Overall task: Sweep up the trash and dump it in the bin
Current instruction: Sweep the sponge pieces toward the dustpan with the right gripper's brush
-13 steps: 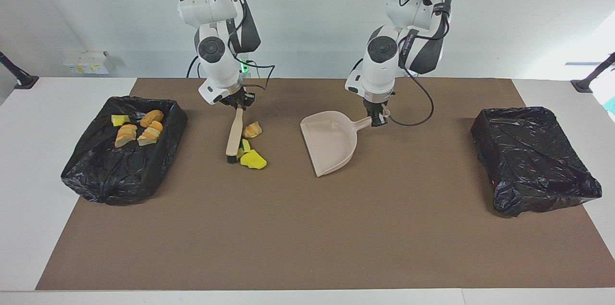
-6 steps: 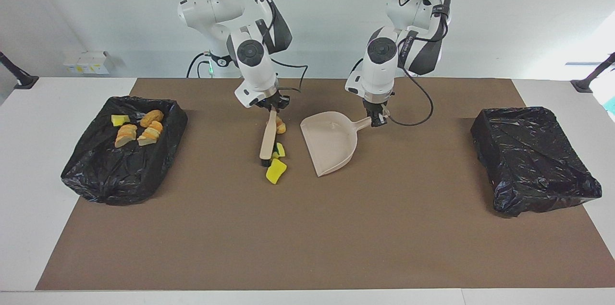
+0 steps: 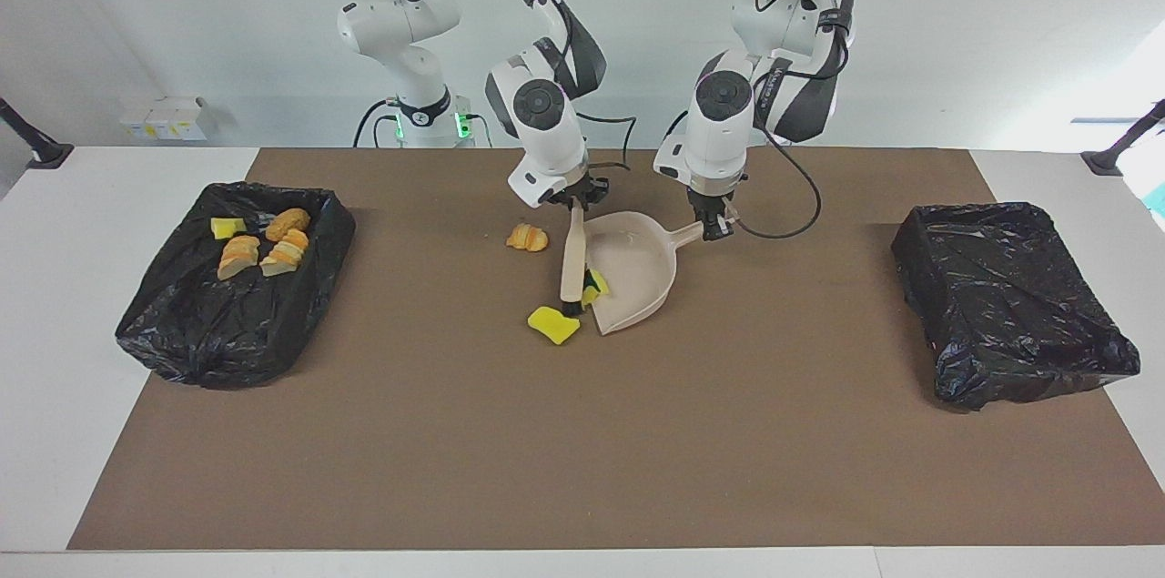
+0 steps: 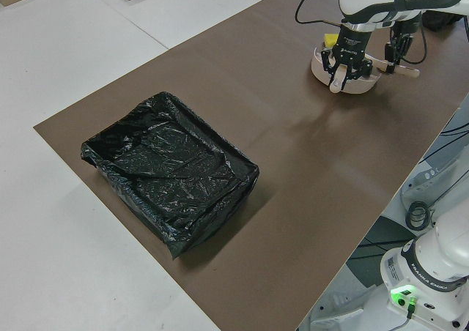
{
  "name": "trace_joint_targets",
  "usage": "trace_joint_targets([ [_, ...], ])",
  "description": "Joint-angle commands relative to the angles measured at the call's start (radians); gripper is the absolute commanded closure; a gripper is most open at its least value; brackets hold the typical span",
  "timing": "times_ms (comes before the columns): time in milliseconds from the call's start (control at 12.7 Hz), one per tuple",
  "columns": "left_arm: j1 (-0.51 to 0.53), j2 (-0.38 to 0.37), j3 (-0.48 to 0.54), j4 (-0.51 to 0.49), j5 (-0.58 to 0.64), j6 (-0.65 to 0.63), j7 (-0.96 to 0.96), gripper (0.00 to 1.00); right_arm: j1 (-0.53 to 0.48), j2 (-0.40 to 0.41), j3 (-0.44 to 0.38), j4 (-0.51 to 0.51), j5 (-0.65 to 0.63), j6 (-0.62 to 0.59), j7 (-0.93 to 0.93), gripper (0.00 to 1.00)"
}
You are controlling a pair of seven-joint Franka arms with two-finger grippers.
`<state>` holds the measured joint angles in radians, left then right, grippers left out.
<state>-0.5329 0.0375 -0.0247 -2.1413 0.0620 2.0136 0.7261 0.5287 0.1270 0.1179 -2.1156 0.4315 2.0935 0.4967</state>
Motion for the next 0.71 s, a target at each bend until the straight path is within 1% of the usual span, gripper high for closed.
trace_joint_targets([
  [0,-0.015,-0.031,0.011,-0.037,0.016,0.039,-0.037,1.00,-0.015,-0.022,0.005,0.028,0.104,-0.022,-0.104,1.00],
  [158,-0.015,-0.031,0.011,-0.038,0.016,0.043,-0.039,1.00,-0.024,-0.076,-0.009,0.031,0.098,-0.102,-0.101,1.00],
  [316,-0.013,-0.031,0.011,-0.038,0.016,0.043,-0.053,1.00,-0.085,-0.133,-0.011,0.028,0.060,-0.206,-0.074,1.00],
  [474,-0.013,-0.031,0.011,-0.038,0.016,0.048,-0.054,1.00,-0.095,-0.159,-0.009,0.028,-0.020,-0.282,0.055,1.00],
  [632,-0.013,-0.031,0.009,-0.038,0.015,0.048,-0.056,1.00,-0.092,-0.182,0.000,0.011,-0.046,-0.309,0.194,1.00],
])
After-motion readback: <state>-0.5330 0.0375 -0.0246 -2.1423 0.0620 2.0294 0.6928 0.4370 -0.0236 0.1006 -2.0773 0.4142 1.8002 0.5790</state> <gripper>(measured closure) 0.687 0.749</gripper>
